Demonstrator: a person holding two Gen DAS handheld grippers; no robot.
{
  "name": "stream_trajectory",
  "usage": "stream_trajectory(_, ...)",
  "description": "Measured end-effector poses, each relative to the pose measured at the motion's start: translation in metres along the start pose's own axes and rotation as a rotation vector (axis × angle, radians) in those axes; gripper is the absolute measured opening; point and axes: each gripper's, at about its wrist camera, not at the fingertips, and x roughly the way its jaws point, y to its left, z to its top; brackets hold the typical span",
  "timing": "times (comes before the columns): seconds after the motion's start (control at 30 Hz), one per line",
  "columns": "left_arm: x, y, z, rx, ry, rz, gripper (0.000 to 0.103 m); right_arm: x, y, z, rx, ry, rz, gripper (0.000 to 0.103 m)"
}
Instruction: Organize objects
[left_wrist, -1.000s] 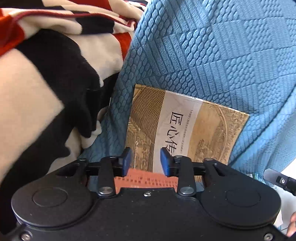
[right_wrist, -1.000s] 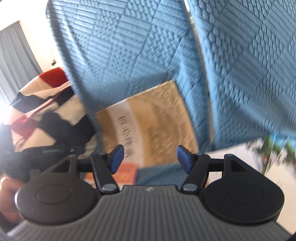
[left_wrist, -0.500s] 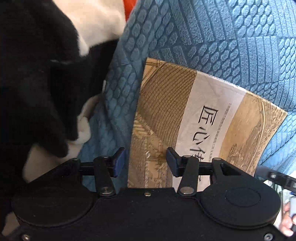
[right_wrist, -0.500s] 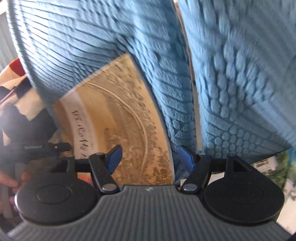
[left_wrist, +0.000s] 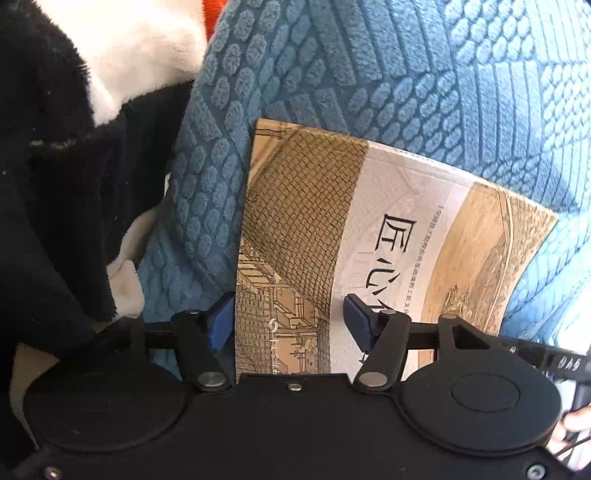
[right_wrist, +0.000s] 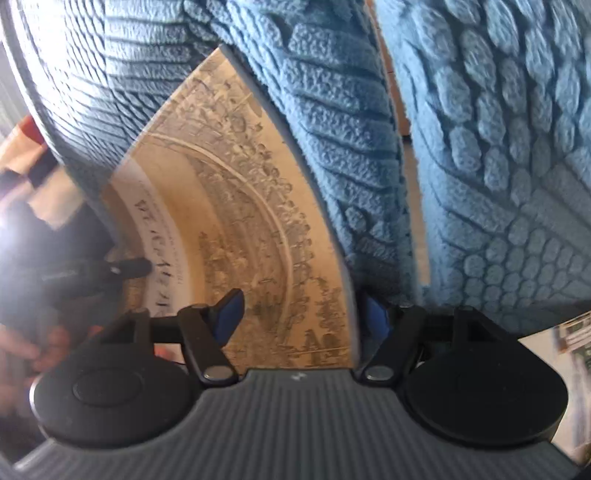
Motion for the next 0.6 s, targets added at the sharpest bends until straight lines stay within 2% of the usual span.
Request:
stream_trajectory(0.2,0.000,0.006,-0.003,-0.006,-0.005,-0.029,0.060,-0.022,-0.030,-0.002,0.150,-0.074,0.171,0.066)
stream_trajectory(0.37,0.000,0.009,-0.005,-0.012,-0.006,-0.038,0.062,-0.037,-0.044,-0.004,0.215,-0.114,0.335,0.065)
stream_trajectory(0.4,0.000,0.010,-0.005,-0.010,-0.006,-0.042,0.062,-0.037,-0.045,-0.003,0.216,-0.111,0.365,0.061)
stream_trajectory(0.5,0.001,0.014,-0.006,-0.025,-0.001,-0.075,0.062,-0.036,-0.032,0.003,0.152,-0.085,0.426,0.059)
stream_trajectory(0.6,0.001,0.017,-0.007,-0.036,0.004,-0.092,0.063,-0.028,-0.017,0.010,0.098,-0.069,0.420,0.059)
